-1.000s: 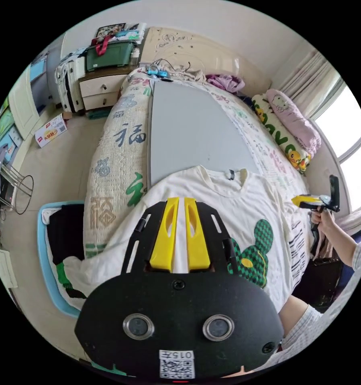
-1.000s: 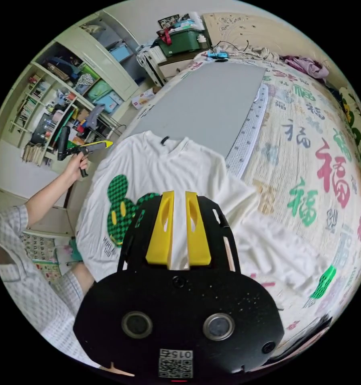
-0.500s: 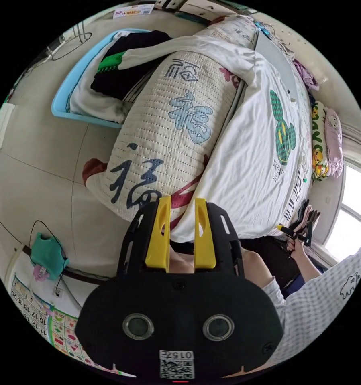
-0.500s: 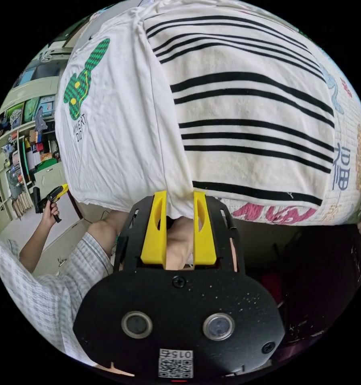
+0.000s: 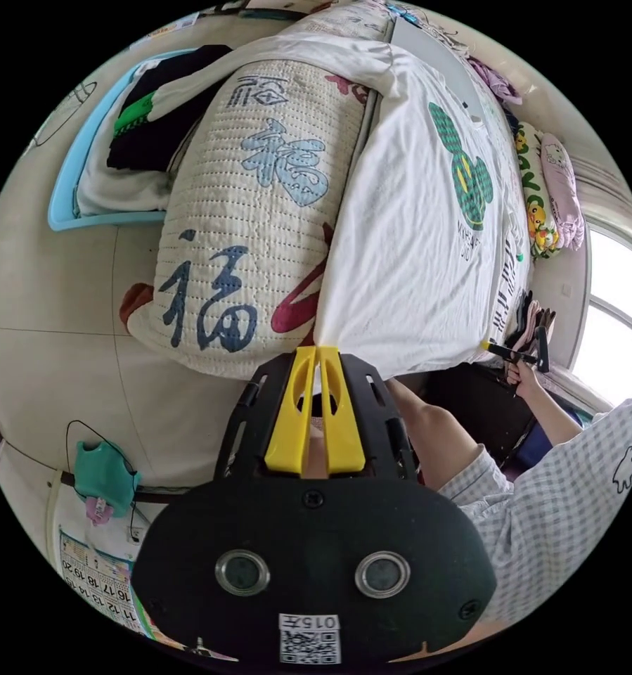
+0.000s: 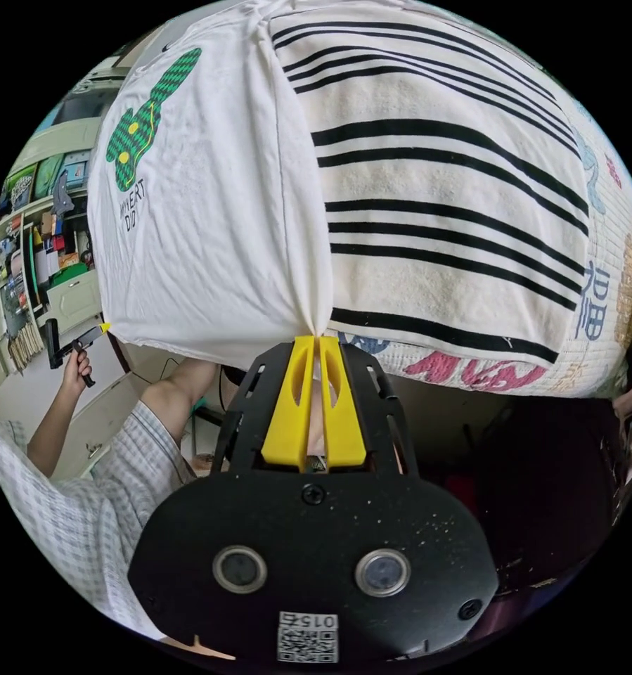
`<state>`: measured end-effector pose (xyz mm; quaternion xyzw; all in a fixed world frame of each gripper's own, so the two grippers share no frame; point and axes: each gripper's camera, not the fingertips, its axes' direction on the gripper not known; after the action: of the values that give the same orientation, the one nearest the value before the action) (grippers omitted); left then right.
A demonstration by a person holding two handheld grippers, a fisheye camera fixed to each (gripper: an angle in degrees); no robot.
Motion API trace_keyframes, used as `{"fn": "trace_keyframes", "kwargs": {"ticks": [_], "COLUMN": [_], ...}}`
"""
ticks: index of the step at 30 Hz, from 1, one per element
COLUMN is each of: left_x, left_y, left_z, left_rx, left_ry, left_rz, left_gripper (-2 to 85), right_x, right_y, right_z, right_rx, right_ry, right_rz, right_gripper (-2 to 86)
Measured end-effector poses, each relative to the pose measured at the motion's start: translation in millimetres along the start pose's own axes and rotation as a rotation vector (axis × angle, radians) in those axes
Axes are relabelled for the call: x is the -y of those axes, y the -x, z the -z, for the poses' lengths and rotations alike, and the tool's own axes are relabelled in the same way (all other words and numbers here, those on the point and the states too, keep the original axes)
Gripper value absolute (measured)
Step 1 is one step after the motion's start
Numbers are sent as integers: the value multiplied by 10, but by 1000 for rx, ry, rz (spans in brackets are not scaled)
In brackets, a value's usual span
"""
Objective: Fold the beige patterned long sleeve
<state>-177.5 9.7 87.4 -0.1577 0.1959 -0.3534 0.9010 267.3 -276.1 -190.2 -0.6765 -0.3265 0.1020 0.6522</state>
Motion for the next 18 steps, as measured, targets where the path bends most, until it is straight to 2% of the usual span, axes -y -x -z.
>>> {"fn": "trace_keyframes", "kwargs": {"ticks": [11, 16, 18], "left_x": [160, 266, 296], "left_y": [-352, -543, -543], "left_z": [-643, -947, -1059], "left_rx": [196, 241, 218], "left_ry": [34, 72, 148], "left_rz": [43, 31, 32], "left_gripper": [-6, 3, 13], "right_x": [-389, -707, -1012], "right_y": [249, 271, 150], "right_z": [199, 447, 635], "right_rx": [-99, -35, 78], "right_ry": [55, 28, 22], "right_rz": [-32, -88, -145], "right_gripper": [2, 17, 38]}}
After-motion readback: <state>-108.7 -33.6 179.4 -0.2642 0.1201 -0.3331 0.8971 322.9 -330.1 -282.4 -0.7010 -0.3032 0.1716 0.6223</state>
